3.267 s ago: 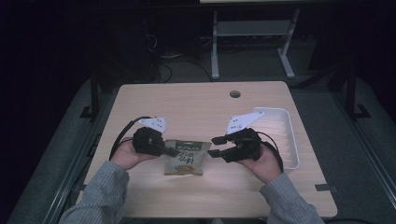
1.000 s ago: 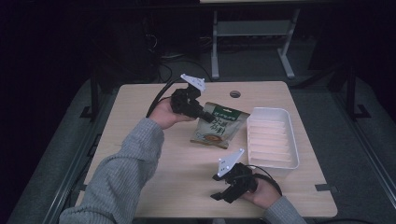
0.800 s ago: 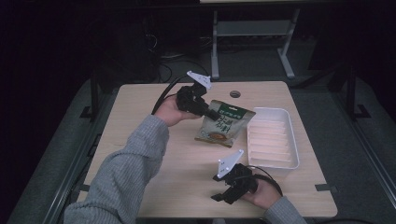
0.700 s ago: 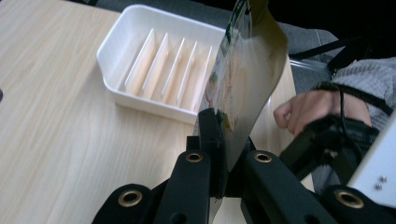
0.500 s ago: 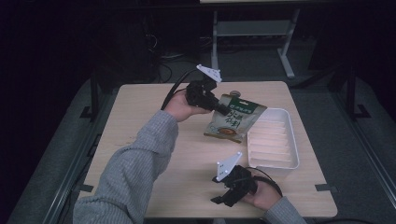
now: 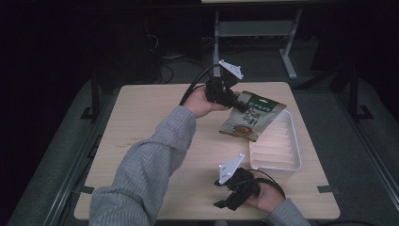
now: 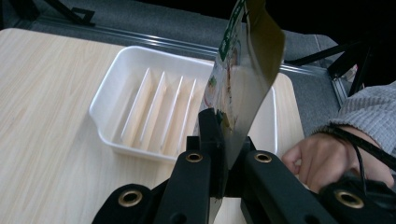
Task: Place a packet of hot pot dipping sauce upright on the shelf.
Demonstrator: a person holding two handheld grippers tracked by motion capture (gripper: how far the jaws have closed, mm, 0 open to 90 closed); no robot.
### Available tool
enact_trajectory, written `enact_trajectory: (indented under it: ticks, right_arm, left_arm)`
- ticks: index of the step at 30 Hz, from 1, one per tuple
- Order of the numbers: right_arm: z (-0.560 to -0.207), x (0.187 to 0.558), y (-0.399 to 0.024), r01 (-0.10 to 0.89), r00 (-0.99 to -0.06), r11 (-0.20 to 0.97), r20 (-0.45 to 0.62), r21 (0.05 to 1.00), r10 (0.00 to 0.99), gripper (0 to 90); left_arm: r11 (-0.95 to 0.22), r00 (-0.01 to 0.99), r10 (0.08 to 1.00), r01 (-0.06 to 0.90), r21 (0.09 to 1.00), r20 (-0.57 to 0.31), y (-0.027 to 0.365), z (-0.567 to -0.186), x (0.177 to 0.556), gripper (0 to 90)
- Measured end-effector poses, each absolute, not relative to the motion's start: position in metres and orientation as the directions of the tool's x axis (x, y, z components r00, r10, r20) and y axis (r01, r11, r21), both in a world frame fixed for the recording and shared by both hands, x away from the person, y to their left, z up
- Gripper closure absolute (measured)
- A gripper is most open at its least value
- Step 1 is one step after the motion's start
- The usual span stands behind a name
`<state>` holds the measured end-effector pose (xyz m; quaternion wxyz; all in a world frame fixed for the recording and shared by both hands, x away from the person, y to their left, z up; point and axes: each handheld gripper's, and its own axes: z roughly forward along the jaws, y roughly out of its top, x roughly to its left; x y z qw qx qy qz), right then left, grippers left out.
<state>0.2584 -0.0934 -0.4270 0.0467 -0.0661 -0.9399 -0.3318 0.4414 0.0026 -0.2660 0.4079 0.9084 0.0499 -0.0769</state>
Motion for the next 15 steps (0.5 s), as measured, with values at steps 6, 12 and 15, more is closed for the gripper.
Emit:
enact_trajectory:
  ticks: [6,12,15]
  right_arm:
    - [-0.429,0.259,-0.095,0.150,-0.987,0.782,0.134,0.604,0.087,29.6]
    - [-0.430,0.257,-0.096,0.145,-0.987,0.787,0.141,0.599,0.075,29.0]
    - [-0.430,0.255,-0.097,0.140,-0.988,0.789,0.139,0.598,0.069,28.9]
  left_arm:
    - [-0.660,0.984,0.026,0.148,0.736,-0.175,-0.015,-0.267,0.445,89.8]
    - [-0.648,0.983,0.029,0.155,0.746,-0.179,-0.029,-0.271,0.450,89.8]
    - [-0.648,0.982,0.032,0.164,0.744,-0.188,-0.039,-0.277,0.453,89.8]
